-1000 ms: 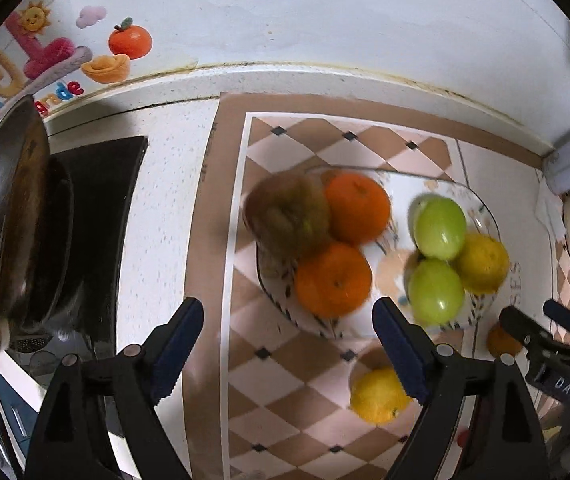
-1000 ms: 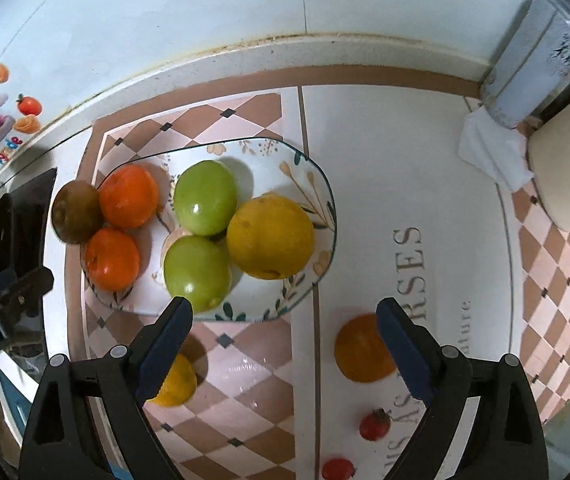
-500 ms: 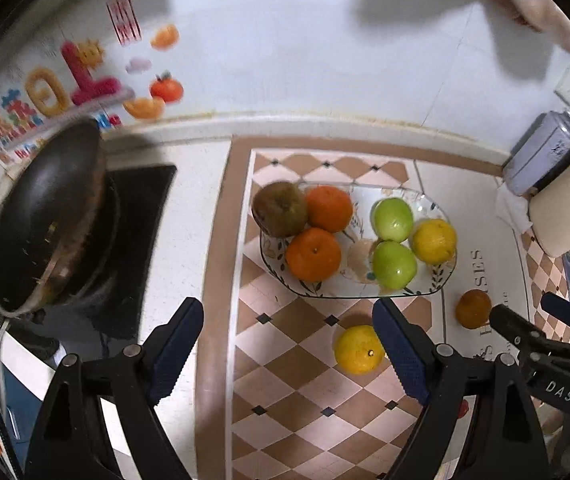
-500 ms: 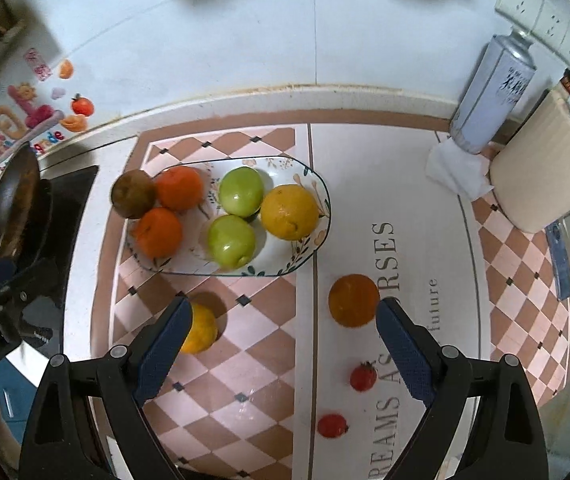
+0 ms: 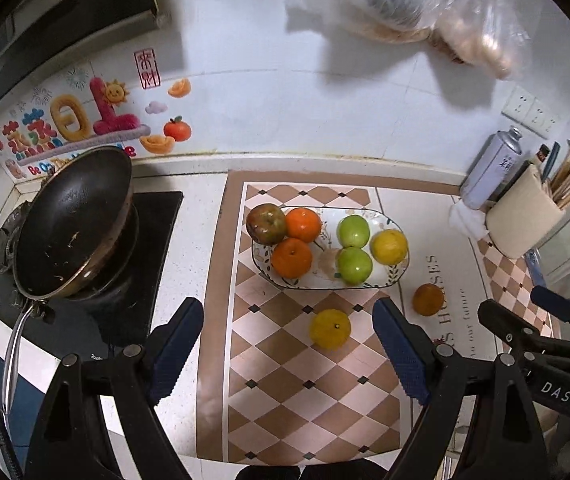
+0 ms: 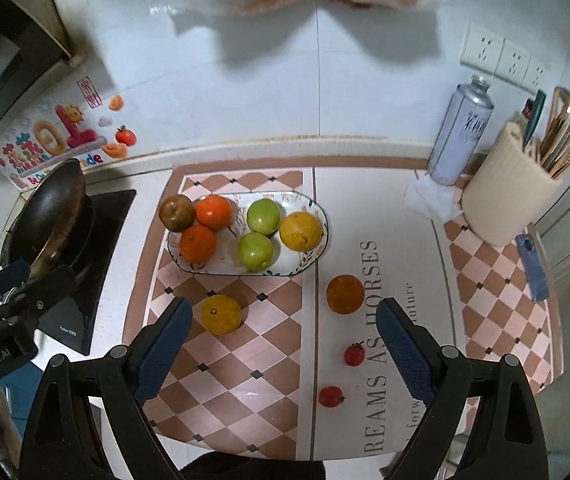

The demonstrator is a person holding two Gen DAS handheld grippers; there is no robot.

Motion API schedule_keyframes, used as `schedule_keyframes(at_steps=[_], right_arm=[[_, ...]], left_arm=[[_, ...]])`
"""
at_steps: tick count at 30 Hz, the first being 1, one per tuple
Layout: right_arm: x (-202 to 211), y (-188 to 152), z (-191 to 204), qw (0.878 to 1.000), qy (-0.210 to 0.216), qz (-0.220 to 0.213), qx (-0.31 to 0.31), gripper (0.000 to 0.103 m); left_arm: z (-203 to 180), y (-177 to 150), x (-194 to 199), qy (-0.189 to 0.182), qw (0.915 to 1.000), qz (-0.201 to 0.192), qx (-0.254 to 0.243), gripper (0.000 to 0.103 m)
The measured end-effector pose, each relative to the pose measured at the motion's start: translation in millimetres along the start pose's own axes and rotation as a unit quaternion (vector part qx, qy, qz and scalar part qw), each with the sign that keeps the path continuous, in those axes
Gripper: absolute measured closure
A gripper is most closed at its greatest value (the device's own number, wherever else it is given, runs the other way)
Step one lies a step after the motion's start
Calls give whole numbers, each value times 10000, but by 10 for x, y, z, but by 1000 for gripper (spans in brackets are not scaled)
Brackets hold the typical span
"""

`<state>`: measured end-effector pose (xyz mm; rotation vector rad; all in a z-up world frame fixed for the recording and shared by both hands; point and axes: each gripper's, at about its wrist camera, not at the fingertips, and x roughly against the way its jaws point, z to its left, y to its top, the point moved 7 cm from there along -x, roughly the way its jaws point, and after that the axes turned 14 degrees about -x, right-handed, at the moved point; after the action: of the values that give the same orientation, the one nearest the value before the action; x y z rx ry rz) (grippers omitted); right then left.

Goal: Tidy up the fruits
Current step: 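Raise both grippers away from the plate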

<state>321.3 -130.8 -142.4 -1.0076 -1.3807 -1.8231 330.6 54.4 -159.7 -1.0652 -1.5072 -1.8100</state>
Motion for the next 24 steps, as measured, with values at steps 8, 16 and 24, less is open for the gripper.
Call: schedule_keyframes(at_steps=[8,16,24], right_arm=[[329,-59,39,9997,111,-226,-6,8],[327,-68,71,9994,266,-180,-82,8],[-155,74,-278,9970,322,255,-663,8]], left_arm=[[-36,6,324,56,9995,-306,-57,17],[-74,-7,292,9,9996,-250,-88,17],[-72,8,-223,-24,9996,238,-127,1]])
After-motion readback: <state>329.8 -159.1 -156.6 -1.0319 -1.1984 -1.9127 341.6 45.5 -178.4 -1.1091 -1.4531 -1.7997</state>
